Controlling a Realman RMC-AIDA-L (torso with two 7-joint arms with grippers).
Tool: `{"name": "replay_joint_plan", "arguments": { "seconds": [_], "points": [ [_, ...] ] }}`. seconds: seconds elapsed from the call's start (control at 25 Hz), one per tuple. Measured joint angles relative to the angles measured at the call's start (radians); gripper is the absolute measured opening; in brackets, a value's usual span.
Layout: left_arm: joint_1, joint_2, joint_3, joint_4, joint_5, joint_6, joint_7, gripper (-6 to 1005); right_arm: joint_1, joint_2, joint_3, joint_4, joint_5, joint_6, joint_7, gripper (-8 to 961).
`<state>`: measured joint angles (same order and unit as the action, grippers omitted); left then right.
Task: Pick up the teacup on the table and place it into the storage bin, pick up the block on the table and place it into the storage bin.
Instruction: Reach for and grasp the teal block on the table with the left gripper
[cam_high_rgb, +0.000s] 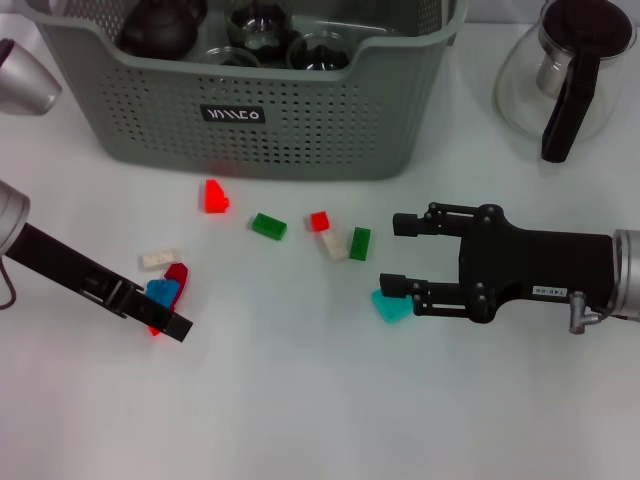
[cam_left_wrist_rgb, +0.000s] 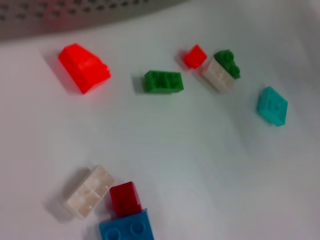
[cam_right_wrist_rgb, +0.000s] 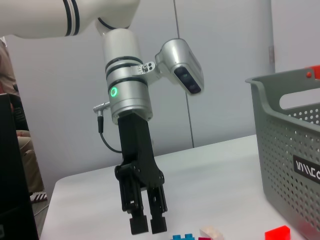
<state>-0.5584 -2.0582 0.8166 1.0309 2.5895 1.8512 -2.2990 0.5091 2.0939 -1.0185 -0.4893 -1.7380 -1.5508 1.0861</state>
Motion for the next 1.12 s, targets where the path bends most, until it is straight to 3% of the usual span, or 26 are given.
{"name": "replay_joint_plan", "arguments": {
  "seconds": [0.56, 0.96, 1.12],
  "points": [
    [-0.052, 0.016, 0.007, -0.163, 0.007, -0.099, 0.004, 641, -0.004, 0.0, 0.0, 0.003, 0.0, 0.0, 0.0, 746],
    [-0.056, 0.048, -0.019, -0.152, 0.009, -0.135, -0.008, 641, -0.009, 0.0, 0.006, 0.01, 0.0, 0.0, 0.0, 745],
    [-0.052, 0.05, -0.039, -0.12, 0.008, -0.117, -0.006, 641, -0.009, 0.0, 0.006, 0.01, 0.0, 0.0, 0.0, 745]
  ]
}}
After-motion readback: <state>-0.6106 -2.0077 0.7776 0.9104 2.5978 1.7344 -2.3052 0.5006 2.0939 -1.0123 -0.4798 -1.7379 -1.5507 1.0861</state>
